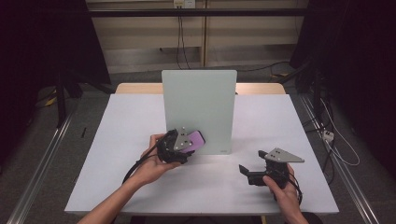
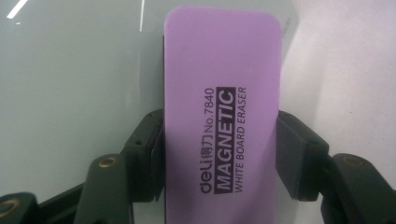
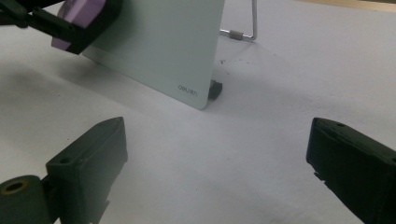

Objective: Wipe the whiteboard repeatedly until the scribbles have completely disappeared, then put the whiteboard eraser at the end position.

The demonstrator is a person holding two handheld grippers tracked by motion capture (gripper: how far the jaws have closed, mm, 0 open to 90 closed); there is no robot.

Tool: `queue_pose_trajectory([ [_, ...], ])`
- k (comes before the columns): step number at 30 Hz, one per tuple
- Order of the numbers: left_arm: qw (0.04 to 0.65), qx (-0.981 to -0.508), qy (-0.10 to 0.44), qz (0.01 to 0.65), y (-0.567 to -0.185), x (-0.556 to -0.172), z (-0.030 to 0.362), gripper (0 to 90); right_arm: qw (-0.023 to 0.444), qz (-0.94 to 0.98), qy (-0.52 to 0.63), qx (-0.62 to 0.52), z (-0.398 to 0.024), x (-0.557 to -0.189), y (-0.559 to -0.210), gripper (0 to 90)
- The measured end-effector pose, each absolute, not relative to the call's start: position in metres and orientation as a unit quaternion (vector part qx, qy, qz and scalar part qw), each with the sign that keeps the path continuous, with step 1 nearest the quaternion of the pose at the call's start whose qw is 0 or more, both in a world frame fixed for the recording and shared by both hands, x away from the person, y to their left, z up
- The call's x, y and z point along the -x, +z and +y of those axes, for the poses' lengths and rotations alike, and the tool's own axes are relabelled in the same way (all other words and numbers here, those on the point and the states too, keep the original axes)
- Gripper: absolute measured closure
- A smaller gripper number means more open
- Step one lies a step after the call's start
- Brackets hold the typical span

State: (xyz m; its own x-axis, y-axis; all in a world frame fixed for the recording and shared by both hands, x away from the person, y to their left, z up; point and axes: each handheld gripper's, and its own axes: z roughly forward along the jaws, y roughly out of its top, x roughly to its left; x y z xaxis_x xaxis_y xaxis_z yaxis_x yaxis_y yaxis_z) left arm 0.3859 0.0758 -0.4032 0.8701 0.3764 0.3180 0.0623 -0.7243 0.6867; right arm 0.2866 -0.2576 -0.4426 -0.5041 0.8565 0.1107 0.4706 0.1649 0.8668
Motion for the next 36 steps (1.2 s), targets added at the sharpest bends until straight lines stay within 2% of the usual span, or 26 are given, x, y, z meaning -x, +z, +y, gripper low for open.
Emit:
queue_pose_trajectory([
  [6, 0.402, -0.868, 0.234, 0.173, -0.383, -0.394, 0.103, 41.0, 0.211, 0.735, 0.462, -0.45, -0.258, -0.285, -0.442, 5.2],
  [14, 0.431, -0.852, 0.234, 0.182, -0.361, -0.393, 0.122, 41.0, 0.213, 0.736, 0.461, -0.447, -0.258, -0.284, -0.442, 5.2],
  [23, 0.447, -0.853, 0.203, 0.178, -0.352, -0.389, 0.126, 41.0, 0.211, 0.737, 0.463, -0.445, -0.258, -0.282, -0.442, 5.2],
  [36, 0.449, -0.866, 0.127, 0.181, -0.354, -0.386, 0.121, 40.9, 0.209, 0.736, 0.464, -0.447, -0.258, -0.285, -0.442, 5.1],
])
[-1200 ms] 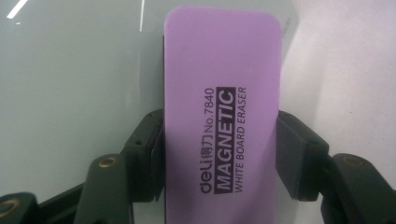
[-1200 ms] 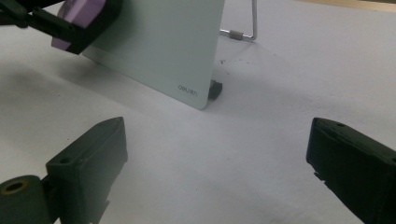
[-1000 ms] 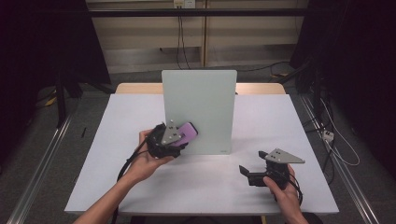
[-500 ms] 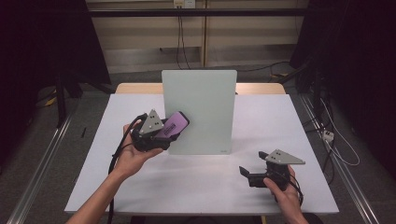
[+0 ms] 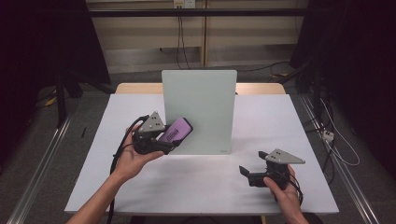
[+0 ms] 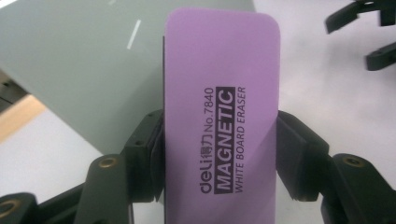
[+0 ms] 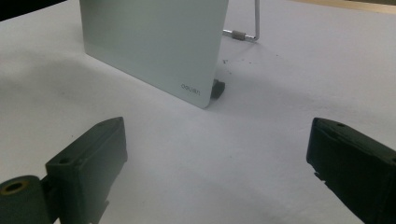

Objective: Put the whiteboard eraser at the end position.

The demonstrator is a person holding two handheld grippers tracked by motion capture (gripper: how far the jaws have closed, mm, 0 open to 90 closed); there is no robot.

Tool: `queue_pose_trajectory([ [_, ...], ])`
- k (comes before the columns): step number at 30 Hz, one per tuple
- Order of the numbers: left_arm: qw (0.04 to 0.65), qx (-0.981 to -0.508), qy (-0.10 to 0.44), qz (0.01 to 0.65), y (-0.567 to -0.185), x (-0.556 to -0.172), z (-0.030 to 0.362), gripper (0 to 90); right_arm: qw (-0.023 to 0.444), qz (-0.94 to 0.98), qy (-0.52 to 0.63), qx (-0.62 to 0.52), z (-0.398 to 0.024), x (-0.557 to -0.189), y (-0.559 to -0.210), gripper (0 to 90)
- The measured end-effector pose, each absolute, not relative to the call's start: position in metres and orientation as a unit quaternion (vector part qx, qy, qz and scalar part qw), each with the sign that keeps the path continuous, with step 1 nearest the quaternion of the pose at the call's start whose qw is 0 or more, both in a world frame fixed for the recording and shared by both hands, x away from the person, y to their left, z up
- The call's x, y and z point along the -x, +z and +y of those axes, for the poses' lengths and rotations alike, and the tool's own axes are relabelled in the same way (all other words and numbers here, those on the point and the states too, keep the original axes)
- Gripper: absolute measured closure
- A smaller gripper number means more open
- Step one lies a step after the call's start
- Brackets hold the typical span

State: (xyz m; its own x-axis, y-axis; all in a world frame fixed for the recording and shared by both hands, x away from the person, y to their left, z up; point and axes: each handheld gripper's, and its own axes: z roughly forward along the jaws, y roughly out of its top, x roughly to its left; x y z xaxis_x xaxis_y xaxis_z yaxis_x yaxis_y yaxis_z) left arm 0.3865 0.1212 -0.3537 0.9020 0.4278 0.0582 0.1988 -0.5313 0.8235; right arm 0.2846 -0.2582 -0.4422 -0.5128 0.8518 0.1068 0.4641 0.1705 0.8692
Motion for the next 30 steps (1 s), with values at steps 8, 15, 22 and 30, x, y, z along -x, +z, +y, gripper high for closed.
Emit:
queue_pose_trajectory([
  [8, 0.428, -0.884, 0.075, 0.171, -0.359, -0.383, 0.11, 40.9, 0.209, 0.736, 0.461, -0.45, -0.257, -0.287, -0.443, 5.2],
  [15, 0.382, -0.908, 0.056, 0.162, -0.371, -0.38, 0.091, 40.8, 0.208, 0.736, 0.463, -0.447, -0.258, -0.285, -0.443, 5.2],
  [22, 0.349, -0.928, 0.033, 0.125, -0.383, -0.369, 0.07, 40.8, 0.206, 0.739, 0.464, -0.443, -0.259, -0.283, -0.443, 5.1],
  [30, 0.32, -0.941, 0.005, 0.113, -0.394, -0.366, 0.057, 40.8, 0.205, 0.738, 0.465, -0.445, -0.259, -0.282, -0.443, 5.1],
])
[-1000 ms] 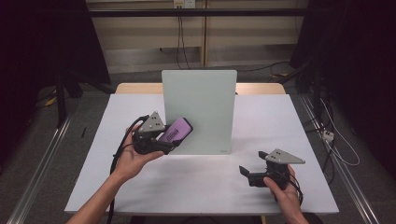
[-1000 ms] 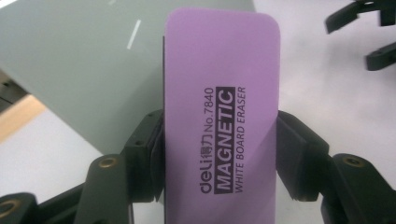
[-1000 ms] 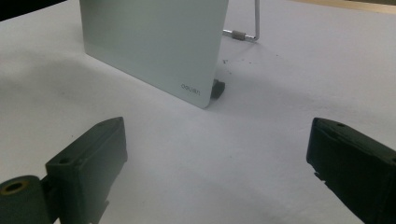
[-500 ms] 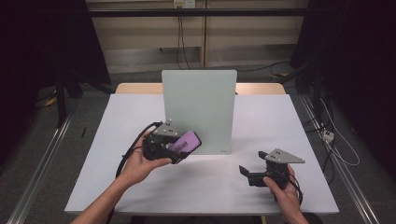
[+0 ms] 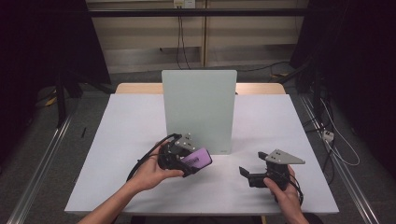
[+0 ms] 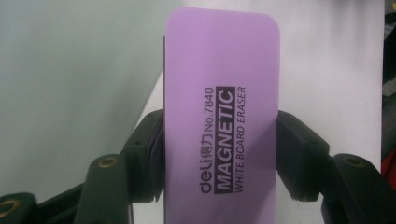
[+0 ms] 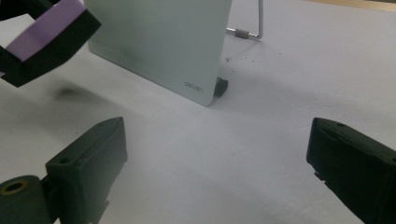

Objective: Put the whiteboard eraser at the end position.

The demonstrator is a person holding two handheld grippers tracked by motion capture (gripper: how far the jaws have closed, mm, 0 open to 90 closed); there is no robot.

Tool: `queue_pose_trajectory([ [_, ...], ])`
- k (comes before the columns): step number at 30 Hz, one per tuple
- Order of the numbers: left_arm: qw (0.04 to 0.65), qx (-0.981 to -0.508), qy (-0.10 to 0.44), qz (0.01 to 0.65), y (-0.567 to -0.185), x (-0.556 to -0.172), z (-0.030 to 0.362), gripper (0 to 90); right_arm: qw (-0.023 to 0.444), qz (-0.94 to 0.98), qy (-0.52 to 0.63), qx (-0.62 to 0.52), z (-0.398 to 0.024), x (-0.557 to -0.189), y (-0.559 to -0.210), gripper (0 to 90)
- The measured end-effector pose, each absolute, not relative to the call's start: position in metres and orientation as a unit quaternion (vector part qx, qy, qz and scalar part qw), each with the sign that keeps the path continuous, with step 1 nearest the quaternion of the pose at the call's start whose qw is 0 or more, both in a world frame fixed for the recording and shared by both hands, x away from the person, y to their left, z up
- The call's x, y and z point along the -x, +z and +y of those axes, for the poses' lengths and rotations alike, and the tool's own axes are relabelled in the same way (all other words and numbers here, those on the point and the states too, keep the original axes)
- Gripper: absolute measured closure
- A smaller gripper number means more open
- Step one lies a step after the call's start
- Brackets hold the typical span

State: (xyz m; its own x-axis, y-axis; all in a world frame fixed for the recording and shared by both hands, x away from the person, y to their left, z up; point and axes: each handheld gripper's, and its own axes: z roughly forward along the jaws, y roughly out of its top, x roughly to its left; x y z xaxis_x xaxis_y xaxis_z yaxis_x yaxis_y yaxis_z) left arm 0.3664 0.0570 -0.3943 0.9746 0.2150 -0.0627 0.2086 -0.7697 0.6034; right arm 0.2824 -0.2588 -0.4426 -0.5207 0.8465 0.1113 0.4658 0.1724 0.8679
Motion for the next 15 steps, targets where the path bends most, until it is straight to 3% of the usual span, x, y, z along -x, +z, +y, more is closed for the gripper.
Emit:
queue_pose_trajectory([
  [15, 0.267, -0.958, -0.032, 0.103, -0.418, -0.366, 0.036, 40.6, 0.203, 0.738, 0.466, -0.444, -0.259, -0.283, -0.443, 5.1],
])
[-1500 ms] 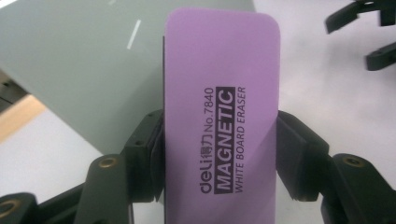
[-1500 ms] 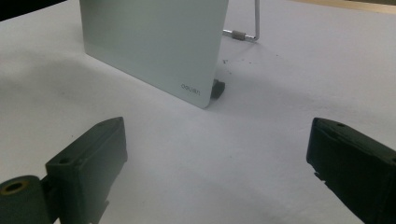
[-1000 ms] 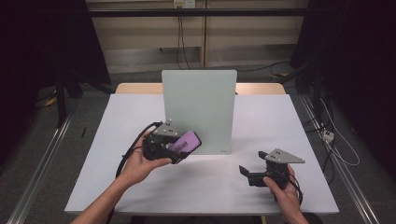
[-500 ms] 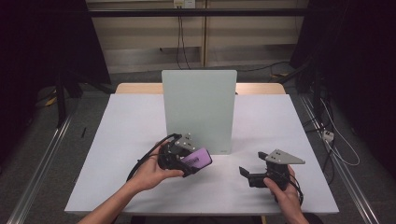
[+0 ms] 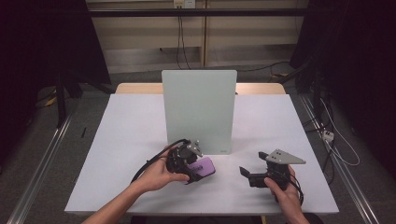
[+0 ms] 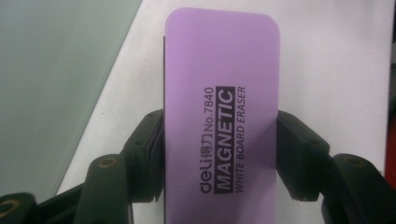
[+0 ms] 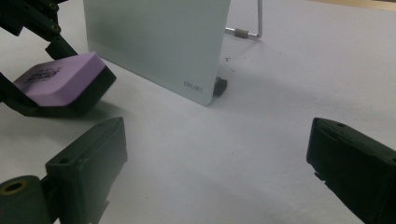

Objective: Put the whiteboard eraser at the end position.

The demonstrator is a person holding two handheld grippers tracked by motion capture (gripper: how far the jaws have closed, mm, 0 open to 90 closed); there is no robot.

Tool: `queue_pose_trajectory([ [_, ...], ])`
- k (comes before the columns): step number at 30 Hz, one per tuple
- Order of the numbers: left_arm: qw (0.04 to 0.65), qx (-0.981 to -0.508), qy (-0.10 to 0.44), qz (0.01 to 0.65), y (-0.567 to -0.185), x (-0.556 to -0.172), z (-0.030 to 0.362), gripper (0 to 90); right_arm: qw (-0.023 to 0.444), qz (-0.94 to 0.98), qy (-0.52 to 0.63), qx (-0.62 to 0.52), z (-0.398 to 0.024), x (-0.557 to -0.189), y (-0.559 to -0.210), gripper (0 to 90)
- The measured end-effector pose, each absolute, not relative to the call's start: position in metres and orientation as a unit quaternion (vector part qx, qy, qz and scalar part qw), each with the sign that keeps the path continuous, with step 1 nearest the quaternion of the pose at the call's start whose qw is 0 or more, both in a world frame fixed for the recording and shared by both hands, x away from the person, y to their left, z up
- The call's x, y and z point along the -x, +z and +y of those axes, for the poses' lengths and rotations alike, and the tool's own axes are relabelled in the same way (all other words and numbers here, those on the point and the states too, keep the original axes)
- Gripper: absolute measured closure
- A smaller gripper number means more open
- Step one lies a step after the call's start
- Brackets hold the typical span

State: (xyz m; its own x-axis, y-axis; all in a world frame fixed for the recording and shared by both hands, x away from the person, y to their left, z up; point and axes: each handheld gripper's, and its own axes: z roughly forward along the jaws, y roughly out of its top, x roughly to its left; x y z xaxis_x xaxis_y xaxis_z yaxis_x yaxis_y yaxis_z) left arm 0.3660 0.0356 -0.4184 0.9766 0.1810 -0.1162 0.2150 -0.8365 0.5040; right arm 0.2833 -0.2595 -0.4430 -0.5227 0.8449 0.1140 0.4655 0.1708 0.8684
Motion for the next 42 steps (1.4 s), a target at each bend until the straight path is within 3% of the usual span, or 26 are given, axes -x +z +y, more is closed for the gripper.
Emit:
queue_pose_trajectory([
  [24, 0.27, -0.957, -0.024, 0.103, -0.43, -0.363, 0.031, 39.9, 0.208, 0.741, 0.462, -0.441, -0.257, -0.283, -0.442, 5.1],
  [33, 0.29, -0.948, -0.007, 0.132, -0.429, -0.363, 0.035, 12.8, 0.208, 0.74, 0.463, -0.441, -0.257, -0.283, -0.442, 5.1],
  [37, 0.312, -0.941, -0.004, 0.134, -0.423, -0.365, 0.042, 6.6, 0.207, 0.74, 0.464, -0.441, -0.257, -0.283, -0.442, 5.1],
  [42, 0.343, -0.925, -0.001, 0.162, -0.414, -0.371, 0.055, 6.5, 0.208, 0.741, 0.463, -0.44, -0.257, -0.283, -0.442, 5.1],
])
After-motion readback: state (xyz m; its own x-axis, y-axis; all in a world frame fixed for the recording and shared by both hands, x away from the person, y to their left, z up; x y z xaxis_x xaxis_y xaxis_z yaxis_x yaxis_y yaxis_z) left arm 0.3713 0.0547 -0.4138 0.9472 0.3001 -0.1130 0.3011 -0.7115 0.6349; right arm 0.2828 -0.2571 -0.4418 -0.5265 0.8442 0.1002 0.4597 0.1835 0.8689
